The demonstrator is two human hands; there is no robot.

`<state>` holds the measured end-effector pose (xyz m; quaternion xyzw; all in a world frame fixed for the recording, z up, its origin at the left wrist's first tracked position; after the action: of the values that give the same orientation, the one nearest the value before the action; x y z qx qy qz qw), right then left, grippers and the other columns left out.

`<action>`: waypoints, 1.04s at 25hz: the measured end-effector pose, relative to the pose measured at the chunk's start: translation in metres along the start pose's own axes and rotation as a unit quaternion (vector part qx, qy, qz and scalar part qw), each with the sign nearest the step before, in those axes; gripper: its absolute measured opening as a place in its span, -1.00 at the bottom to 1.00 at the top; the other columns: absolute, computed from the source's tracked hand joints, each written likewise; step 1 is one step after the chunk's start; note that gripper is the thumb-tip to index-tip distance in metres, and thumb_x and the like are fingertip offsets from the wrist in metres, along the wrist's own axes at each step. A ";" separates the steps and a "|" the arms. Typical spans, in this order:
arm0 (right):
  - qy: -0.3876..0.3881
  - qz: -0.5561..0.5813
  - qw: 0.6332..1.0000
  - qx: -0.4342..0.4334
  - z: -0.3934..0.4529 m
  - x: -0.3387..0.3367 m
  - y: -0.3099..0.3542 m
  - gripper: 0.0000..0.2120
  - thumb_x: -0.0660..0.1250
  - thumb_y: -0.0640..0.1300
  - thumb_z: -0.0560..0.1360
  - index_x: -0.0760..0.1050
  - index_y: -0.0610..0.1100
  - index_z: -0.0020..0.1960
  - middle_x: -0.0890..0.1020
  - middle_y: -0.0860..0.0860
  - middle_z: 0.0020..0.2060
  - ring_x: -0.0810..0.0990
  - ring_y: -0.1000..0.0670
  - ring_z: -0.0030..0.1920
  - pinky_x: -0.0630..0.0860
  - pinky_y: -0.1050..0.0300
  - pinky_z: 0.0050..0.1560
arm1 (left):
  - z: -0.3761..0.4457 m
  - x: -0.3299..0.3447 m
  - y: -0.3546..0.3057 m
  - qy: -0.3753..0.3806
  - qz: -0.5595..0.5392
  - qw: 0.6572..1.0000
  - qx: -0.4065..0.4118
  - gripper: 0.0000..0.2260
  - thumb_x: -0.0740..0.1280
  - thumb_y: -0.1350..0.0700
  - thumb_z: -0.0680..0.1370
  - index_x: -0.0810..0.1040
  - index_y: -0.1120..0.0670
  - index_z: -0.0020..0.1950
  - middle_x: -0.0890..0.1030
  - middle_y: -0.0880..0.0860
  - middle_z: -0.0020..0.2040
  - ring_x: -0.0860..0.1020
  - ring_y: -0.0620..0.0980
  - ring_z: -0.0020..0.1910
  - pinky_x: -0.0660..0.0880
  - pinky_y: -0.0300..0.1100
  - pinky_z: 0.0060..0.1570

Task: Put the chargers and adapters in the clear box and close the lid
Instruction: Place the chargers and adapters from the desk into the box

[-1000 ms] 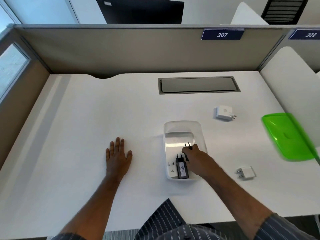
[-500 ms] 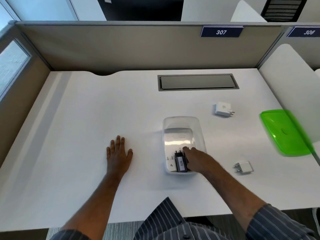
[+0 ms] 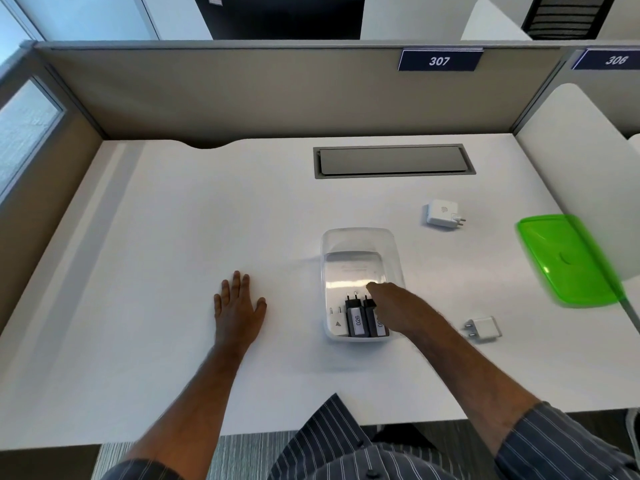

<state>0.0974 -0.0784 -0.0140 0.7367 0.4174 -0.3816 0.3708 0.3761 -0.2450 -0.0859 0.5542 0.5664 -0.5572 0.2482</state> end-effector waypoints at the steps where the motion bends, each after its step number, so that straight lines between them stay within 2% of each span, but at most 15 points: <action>1: -0.028 0.031 0.999 -0.012 -0.001 -0.007 0.001 -0.79 0.20 -0.31 0.54 0.45 -0.17 0.15 0.61 -0.12 0.02 0.64 -0.16 -0.02 0.58 -0.05 -0.05 | -0.003 0.001 -0.001 0.000 -0.001 1.000 -0.001 -0.36 0.20 -0.05 0.68 0.04 0.07 0.70 -0.02 0.05 0.73 -0.06 0.14 0.71 -0.10 0.11 0.67; 3: -0.098 0.128 0.986 -0.039 -0.011 -0.027 -0.001 -0.72 0.29 -0.21 0.58 0.46 -0.13 0.29 0.56 -0.03 0.14 0.60 -0.05 0.05 0.55 0.00 0.09 | -0.012 0.006 -0.005 -0.002 -0.003 1.000 -0.008 -0.35 0.20 -0.05 0.67 0.04 0.07 0.70 -0.01 0.06 0.73 -0.06 0.14 0.71 -0.09 0.11 0.67; 5: -0.178 0.187 0.963 -0.083 -0.025 -0.049 -0.005 -0.72 0.37 -0.14 0.56 0.48 -0.05 0.26 0.52 0.08 0.09 0.52 0.12 -0.03 0.47 0.24 0.01 | -0.022 0.011 -0.010 -0.005 -0.007 1.000 -0.016 -0.35 0.21 -0.05 0.67 0.04 0.08 0.70 -0.02 0.06 0.73 -0.06 0.14 0.71 -0.10 0.11 0.67; 7: -0.243 0.190 0.946 -0.099 -0.039 -0.066 -0.016 -0.71 0.39 -0.12 0.55 0.47 0.01 0.24 0.45 0.16 0.02 0.43 0.20 -0.08 0.36 0.39 -0.04 | -0.031 0.015 -0.015 -0.002 -0.010 1.000 -0.026 -0.35 0.21 -0.05 0.67 0.04 0.08 0.70 -0.03 0.07 0.73 -0.06 0.14 0.71 -0.10 0.11 0.67; 10: -0.302 0.215 0.926 -0.065 -0.055 -0.073 -0.052 -0.70 0.38 -0.13 0.54 0.44 0.02 0.25 0.43 0.13 -0.01 0.41 0.13 -0.07 0.37 0.29 -0.05 | -0.045 0.024 -0.025 0.004 -0.003 0.999 -0.035 -0.33 0.21 -0.06 0.67 0.01 0.10 0.70 -0.05 0.09 0.73 -0.08 0.16 0.71 -0.10 0.13 0.67; 12: -0.283 0.252 0.925 -0.026 -0.060 -0.063 -0.085 -0.71 0.37 -0.16 0.55 0.44 0.01 0.24 0.44 0.10 -0.01 0.45 0.05 -0.04 0.41 0.18 0.00 | -0.052 0.029 -0.033 0.006 0.000 0.999 -0.041 -0.32 0.22 -0.05 0.67 0.01 0.11 0.70 -0.04 0.12 0.72 -0.07 0.19 0.70 -0.08 0.15 0.66; 14: -0.219 0.253 0.942 0.011 -0.064 -0.042 -0.116 -0.69 0.37 -0.16 0.56 0.44 -0.02 0.27 0.48 0.05 0.07 0.48 -0.05 0.10 0.47 0.03 0.11 | -0.059 0.034 -0.041 0.004 0.003 0.999 -0.045 -0.32 0.23 -0.05 0.67 0.02 0.13 0.70 -0.03 0.14 0.72 -0.05 0.21 0.70 -0.07 0.17 0.66; 16: -0.144 0.217 0.965 0.041 -0.070 -0.020 -0.148 -0.65 0.38 -0.13 0.56 0.44 -0.05 0.33 0.50 -0.01 0.19 0.46 -0.13 0.27 0.44 -0.06 0.27 | -0.064 0.039 -0.047 0.001 0.005 0.999 -0.049 -0.32 0.23 -0.05 0.67 0.02 0.14 0.69 -0.02 0.16 0.72 -0.04 0.23 0.70 -0.06 0.19 0.65; 18: -0.085 0.183 0.977 0.070 -0.079 -0.005 -0.176 -0.57 0.42 -0.07 0.54 0.43 -0.04 0.37 0.49 -0.04 0.30 0.45 -0.15 0.33 0.39 -0.07 0.35 | -0.070 0.044 -0.052 0.002 0.007 0.998 -0.055 -0.32 0.22 -0.06 0.67 0.01 0.14 0.69 -0.03 0.15 0.72 -0.05 0.22 0.70 -0.07 0.19 0.65; 22: -0.014 0.137 0.986 0.096 -0.098 0.016 -0.211 -0.37 0.53 0.04 0.42 0.40 0.00 0.43 0.44 0.00 0.40 0.43 -0.13 0.38 0.36 -0.07 0.39 | -0.081 0.053 -0.060 0.001 0.006 0.998 -0.065 -0.32 0.21 -0.06 0.67 0.01 0.13 0.70 -0.03 0.14 0.72 -0.05 0.21 0.70 -0.08 0.19 0.65; 26: -0.002 0.123 0.990 0.070 -0.108 0.029 -0.223 -0.37 0.51 -0.14 0.41 0.40 0.01 0.44 0.42 0.04 0.40 0.37 -0.11 0.40 0.36 -0.03 0.36 | -0.086 0.057 -0.065 -0.004 0.005 0.997 -0.072 -0.33 0.20 -0.05 0.68 0.00 0.14 0.70 -0.03 0.14 0.72 -0.05 0.21 0.70 -0.07 0.20 0.65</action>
<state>-0.0650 0.1080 -0.0430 0.8060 0.2951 -0.3627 0.3631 0.3312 -0.1316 -0.0916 0.5356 0.6015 -0.5156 0.2922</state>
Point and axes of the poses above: each hand's wrist, its own z-axis towards the middle knuckle, its own x-axis out of the palm, y = z × x, the point moved 7 cm from there along z, towards the middle knuckle
